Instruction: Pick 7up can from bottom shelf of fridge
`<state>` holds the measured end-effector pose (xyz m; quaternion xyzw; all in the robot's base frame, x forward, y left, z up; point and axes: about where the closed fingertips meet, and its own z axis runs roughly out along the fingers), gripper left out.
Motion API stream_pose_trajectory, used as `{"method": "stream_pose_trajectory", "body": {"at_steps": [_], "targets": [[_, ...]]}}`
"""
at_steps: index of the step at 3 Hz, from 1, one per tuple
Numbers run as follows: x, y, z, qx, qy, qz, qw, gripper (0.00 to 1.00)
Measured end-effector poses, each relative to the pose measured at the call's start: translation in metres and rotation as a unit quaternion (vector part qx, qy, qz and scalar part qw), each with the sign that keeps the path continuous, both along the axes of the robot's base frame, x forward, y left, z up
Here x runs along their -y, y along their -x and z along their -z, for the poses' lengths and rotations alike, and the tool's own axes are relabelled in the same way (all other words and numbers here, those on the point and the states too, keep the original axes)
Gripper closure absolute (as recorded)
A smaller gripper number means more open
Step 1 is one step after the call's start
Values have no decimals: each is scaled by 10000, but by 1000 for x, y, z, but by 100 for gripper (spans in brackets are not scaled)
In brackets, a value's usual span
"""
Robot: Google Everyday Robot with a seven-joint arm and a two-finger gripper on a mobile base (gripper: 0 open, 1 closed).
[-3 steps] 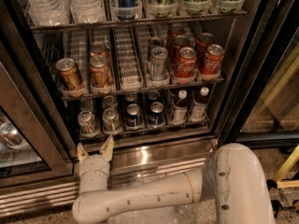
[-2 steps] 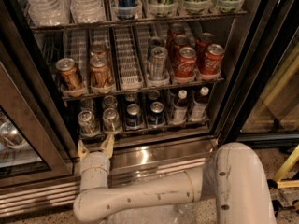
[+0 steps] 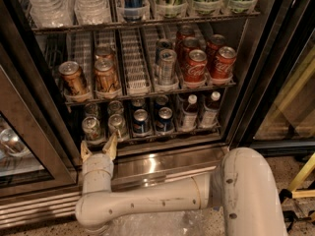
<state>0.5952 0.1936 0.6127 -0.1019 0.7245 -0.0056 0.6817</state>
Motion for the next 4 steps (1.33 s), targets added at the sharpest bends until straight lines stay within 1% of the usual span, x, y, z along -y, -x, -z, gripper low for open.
{"method": "stream_pose_trajectory", "body": {"at_steps": [1,2,3,4], "targets": [[-2,-11,-2,36,-56,86,9999,33],[-5,-23,-2,57,-110,124,9998,33],[-35,-58,4,46,-307,-64,9995,37],[-38,-65,5,62,-318,-57,9995,37]]}}
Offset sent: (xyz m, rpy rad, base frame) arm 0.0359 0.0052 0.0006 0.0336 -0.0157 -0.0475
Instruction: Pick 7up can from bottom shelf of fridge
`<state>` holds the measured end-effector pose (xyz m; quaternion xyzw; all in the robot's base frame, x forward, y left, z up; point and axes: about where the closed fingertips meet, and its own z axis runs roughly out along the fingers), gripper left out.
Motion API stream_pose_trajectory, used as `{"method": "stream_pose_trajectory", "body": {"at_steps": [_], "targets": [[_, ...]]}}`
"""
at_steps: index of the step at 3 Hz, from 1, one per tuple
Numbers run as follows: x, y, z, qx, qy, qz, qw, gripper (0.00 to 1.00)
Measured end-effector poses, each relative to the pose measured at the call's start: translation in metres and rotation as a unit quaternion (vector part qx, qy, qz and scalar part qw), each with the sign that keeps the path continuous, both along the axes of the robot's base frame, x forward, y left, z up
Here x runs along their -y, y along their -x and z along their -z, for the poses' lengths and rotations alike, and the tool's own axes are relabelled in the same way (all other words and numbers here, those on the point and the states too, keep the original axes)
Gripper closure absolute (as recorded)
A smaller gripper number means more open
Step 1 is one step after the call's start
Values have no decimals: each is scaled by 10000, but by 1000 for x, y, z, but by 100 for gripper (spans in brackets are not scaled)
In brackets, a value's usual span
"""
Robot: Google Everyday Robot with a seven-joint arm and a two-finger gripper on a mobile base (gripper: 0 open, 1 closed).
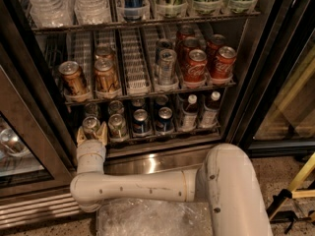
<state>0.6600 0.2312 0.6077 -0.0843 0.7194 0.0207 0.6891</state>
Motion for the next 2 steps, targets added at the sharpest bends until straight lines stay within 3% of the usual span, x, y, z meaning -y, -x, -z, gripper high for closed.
{"method": "stream_pose_trajectory", "body": {"at_steps": [2], "targets": [[-1,-1,1,-8,-3,1,10000,79]]}}
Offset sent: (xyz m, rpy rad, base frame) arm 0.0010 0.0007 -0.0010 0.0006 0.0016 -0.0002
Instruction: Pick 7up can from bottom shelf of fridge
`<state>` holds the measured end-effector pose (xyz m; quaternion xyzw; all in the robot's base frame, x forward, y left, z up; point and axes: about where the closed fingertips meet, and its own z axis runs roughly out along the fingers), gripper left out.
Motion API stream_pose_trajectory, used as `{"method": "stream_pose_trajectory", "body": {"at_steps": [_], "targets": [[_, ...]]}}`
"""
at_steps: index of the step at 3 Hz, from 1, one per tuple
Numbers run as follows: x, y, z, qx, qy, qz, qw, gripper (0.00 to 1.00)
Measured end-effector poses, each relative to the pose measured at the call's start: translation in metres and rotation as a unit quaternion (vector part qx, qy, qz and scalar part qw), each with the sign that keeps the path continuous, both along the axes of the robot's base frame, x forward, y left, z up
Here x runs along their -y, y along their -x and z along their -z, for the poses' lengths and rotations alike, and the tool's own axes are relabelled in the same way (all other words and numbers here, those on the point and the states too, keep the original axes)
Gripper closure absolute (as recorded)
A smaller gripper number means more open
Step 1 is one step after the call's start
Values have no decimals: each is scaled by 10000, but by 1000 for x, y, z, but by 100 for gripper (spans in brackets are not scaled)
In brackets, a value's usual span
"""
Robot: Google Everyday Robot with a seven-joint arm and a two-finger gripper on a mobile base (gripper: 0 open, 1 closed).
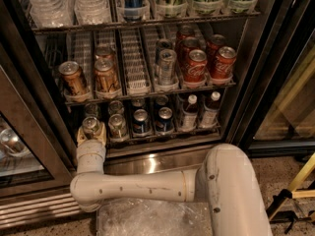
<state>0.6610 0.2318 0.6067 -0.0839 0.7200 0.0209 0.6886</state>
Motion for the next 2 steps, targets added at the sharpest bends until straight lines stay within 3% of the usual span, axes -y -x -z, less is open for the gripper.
{"method": "stream_pose_trajectory", "body": {"at_steps": [1,2], "targets": [[0,0,0,0,0,0,10000,99],[6,6,-9,44,-34,-69,10000,100]]}}
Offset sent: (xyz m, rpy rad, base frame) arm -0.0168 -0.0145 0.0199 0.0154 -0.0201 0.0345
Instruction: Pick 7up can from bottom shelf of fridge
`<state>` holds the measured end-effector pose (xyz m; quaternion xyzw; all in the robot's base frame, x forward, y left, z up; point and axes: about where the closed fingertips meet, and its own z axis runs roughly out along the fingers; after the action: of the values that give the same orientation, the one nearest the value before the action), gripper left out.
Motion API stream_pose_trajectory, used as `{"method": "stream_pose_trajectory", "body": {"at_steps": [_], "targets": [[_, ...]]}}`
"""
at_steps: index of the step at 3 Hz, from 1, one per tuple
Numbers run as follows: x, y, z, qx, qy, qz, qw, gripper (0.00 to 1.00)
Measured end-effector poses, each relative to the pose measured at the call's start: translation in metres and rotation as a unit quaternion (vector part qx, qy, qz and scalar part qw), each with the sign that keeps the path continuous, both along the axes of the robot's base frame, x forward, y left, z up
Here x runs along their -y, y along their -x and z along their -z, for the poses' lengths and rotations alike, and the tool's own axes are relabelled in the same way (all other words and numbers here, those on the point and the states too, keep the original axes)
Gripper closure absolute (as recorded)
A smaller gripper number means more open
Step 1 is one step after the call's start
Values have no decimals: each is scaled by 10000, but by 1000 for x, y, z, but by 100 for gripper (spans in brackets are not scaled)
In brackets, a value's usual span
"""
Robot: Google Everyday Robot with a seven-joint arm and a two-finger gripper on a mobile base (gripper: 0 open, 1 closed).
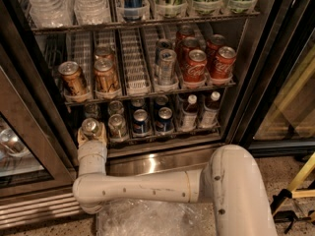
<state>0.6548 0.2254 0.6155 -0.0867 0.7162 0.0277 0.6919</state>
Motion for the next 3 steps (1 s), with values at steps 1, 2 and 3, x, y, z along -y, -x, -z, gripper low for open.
{"method": "stream_pose_trajectory", "body": {"at_steps": [1,2,3], "targets": [[8,11,-30,216,-188,-211,9994,100],[8,30,-65,426,-547,-617,9957,100],[12,50,-88,401,-748,-1168,9895,100]]}}
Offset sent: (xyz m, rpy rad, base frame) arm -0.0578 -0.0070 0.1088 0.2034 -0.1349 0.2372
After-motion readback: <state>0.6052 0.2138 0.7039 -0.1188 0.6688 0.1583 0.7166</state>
